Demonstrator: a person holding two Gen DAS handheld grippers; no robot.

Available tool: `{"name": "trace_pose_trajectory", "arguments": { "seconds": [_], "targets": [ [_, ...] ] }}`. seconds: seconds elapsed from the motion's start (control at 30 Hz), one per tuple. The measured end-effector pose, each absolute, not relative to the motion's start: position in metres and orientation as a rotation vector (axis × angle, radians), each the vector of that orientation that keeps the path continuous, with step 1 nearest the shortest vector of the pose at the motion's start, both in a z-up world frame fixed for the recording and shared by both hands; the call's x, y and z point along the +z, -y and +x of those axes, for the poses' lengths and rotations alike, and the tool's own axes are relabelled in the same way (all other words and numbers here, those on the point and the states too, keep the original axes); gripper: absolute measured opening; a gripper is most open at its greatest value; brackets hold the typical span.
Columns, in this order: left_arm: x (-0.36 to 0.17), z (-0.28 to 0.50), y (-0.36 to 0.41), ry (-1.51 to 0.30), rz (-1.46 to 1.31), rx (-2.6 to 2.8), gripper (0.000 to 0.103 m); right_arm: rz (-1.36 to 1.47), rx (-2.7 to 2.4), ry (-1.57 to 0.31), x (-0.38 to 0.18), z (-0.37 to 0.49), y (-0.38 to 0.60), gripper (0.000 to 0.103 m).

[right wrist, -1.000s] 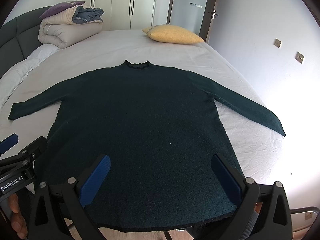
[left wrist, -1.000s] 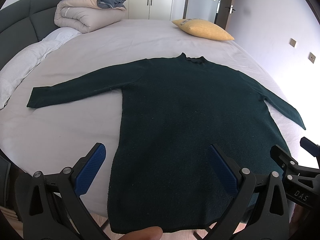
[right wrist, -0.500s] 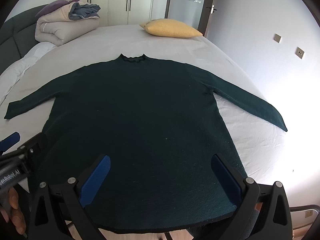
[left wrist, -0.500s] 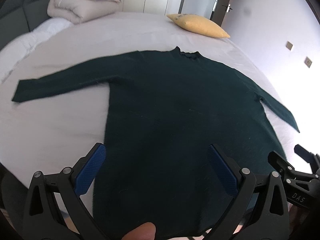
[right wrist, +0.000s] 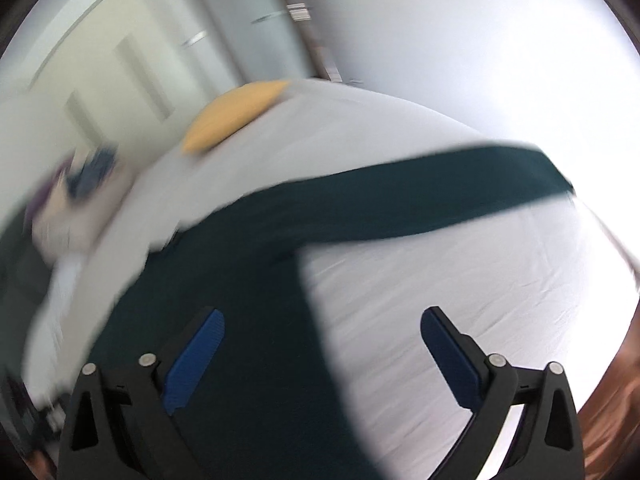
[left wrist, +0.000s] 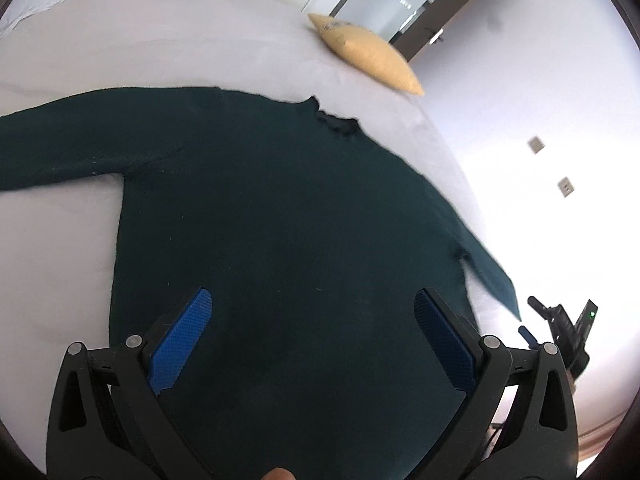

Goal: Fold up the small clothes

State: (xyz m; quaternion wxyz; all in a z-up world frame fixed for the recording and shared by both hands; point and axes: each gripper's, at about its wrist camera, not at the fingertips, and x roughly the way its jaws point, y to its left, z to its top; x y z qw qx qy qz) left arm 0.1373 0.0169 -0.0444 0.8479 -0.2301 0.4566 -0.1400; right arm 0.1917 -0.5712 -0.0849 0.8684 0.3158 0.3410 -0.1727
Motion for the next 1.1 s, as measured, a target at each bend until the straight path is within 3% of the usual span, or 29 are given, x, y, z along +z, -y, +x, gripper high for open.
{"name": "trace_pose_trajectory", "arguments": {
  "seconds": [0.07, 0.2, 0.4, 0.5, 0.6, 0.67, 0.7, 0.77, 0.93, 1.1],
  "targets": [
    [-0.054, 0.153, -0.018, -1.010, -0.482, -0.271, 0.103, 0.793, -0.438, -0.697, -0.101, 0.188, 0.619, 0.087],
    [-0.067, 0.181, -0.023, -1.008, -0.531, -0.252, 0.103, 1.030, -0.469, -0.650, -0.131, 0.173, 0.687, 0.085],
    [-0.074, 0.220, -0.006, -0.996, -0.524, -0.295, 0.103, 1.168, -0.479, -0.494, -0.134, 0.173, 0.739, 0.084],
    [-0.071, 0.234, 0.005, -0.972, -0.488, -0.293, 0.103, 1.236, -0.503, -0.431, -0.133, 0.173, 0.763, 0.078],
    [-0.069, 0.244, 0.013, -0.941, -0.459, -0.291, 0.103, 1.254, -0.539, -0.396, -0.135, 0.169, 0.775, 0.064],
    [-0.070, 0.249, 0.016, -0.933, -0.474, -0.317, 0.103, 1.259, -0.559, -0.385, -0.138, 0.166, 0.781, 0.047],
    [-0.072, 0.252, 0.018, -0.937, -0.471, -0.324, 0.103, 1.253, -0.567, -0.388, -0.139, 0.165, 0.784, 0.043],
    [-0.075, 0.257, 0.022, -0.958, -0.463, -0.339, 0.099, 1.227, -0.587, -0.409, -0.137, 0.166, 0.789, 0.021],
    [-0.076, 0.267, 0.020, -0.946, -0.481, -0.353, 0.095, 1.069, -0.645, -0.506, -0.113, 0.187, 0.776, 0.017],
    [-0.073, 0.275, 0.010, -0.937, -0.541, -0.383, 0.095, 0.567, -0.482, -0.662, -0.043, 0.268, 0.676, 0.013]
  ]
}}
